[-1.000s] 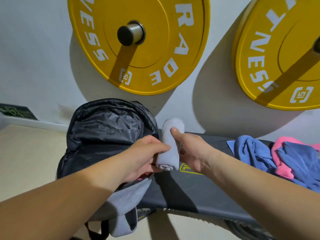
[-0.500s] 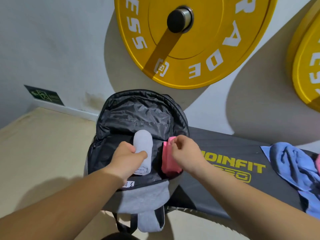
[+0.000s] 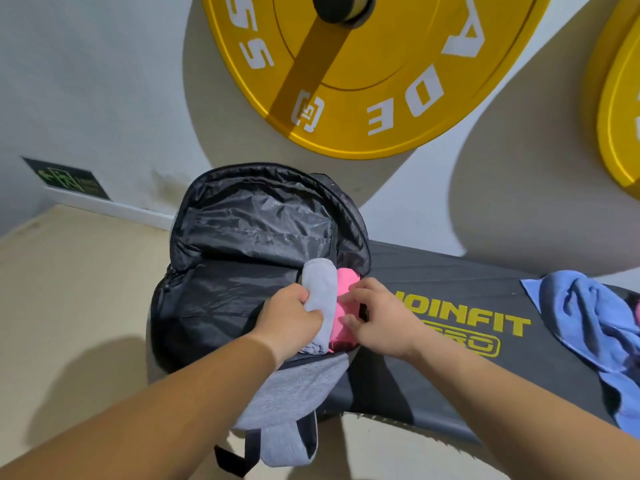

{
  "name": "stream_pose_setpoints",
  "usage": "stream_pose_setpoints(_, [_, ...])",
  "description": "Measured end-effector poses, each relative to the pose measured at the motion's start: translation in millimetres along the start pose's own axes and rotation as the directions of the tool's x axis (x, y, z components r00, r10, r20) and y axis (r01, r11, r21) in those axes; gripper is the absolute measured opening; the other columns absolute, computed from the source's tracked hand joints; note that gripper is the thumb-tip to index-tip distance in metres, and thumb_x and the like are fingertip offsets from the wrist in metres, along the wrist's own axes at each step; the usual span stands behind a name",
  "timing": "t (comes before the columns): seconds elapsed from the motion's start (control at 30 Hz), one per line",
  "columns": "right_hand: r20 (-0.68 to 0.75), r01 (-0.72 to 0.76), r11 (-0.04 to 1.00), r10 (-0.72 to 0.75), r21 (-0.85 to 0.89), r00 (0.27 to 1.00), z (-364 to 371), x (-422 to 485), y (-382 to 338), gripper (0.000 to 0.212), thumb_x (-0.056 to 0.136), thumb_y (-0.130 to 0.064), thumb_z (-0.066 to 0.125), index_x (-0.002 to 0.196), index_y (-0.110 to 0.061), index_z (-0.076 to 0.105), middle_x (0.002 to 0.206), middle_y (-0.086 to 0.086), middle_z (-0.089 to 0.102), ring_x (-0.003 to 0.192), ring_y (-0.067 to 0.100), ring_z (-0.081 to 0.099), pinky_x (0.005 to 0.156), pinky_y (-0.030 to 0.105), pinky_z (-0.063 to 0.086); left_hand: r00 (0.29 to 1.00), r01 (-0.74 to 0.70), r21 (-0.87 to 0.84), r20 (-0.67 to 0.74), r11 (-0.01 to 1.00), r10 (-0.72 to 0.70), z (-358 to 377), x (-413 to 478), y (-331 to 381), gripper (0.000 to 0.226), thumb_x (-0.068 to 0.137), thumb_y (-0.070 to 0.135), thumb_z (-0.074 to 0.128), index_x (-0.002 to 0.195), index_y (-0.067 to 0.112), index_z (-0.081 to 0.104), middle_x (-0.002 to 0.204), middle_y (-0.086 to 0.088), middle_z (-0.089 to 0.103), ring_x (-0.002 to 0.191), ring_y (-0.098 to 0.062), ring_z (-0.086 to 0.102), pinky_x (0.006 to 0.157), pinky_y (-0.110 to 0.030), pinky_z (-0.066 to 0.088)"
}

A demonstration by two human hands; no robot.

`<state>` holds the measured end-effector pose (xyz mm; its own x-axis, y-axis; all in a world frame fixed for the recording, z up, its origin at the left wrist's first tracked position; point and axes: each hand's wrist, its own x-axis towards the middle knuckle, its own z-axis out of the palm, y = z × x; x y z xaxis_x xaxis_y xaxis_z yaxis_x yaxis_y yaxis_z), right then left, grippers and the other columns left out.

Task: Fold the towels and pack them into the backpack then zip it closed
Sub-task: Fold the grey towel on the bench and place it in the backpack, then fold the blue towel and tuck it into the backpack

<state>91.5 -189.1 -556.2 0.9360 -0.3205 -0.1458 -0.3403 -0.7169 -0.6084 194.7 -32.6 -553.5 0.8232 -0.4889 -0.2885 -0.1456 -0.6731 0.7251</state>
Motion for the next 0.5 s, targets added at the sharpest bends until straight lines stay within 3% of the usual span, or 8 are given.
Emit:
stream_pose_setpoints(0.1, [0.052,0.001,0.999,0.001,-0.032,0.999,0.6,-0.3,6.2,0.044,0.091,-0.028,0.067,0.134,-0.027,0.063,0.14,-0.013,0.045,0.124,0.012,0.054,0.107,0.023,0.04,0.997,-0.075,0.208,-0.001,0.975,0.077,-3.2,4.6,-4.2,0.03,0.089,0.032,0.063,0.084,0.003,0.057,0.074,-0.006,0.053,0.067,-0.024,0.046,0.063,-0.035,0.04])
stream_pose_setpoints(0.27, [0.064,0.009,0.995,-0.003,-0.098,0.998,0.3,-4.0,5.0,0.046,0.096,-0.036,0.062,0.141,-0.03,0.056,0.154,-0.009,0.042,0.138,0.015,0.046,0.113,0.026,0.037,0.991,-0.116,0.258,0.091,0.959,0.095,-6.4,9.3,-4.6,0.042,0.091,0.033,0.061,0.061,0.016,0.036,0.062,-0.002,0.04,0.063,-0.026,0.04,0.06,-0.035,0.033])
stream_pose_setpoints(0.33, [0.039,0.006,0.994,-0.001,-0.11,0.999,-4.3,-7.2,-0.4,0.037,0.097,-0.036,0.06,0.134,-0.027,0.061,0.146,-0.006,0.053,0.132,0.019,0.053,0.107,0.032,0.043,0.986,-0.115,0.319,0.151,0.941,0.069,-15.7,9.0,1.7,0.047,0.096,0.033,0.057,0.058,0.016,0.035,0.061,-0.007,0.043,0.066,-0.029,0.045,0.062,-0.034,0.032])
stream_pose_setpoints(0.43, [0.011,-0.027,0.995,0.028,-0.101,1.0,-21.8,-18.3,-10.7,0.028,0.097,-0.036,0.059,0.121,-0.025,0.065,0.127,-0.002,0.061,0.118,0.022,0.06,0.099,0.034,0.049,0.983,-0.115,0.412,0.18,0.904,0.043,-32.8,2.9,20.8,0.042,0.1,0.028,0.051,0.061,0.019,0.038,0.092,-0.021,0.063,0.084,-0.035,0.057,0.066,-0.032,0.035])
stream_pose_setpoints(0.5, [0.03,-0.057,0.987,0.062,-0.149,0.998,-40.6,-29.5,-16.1,0.032,0.097,-0.039,0.057,0.123,-0.021,0.065,0.126,0.002,0.063,0.117,0.025,0.06,0.098,0.035,0.049,0.99,-0.12,0.421,0.123,0.899,0.075,-41.1,-3.8,39.0,0.037,0.098,0.023,0.052,0.063,0.017,0.039,0.087,-0.017,0.062,0.082,-0.033,0.058,0.065,-0.031,0.036])
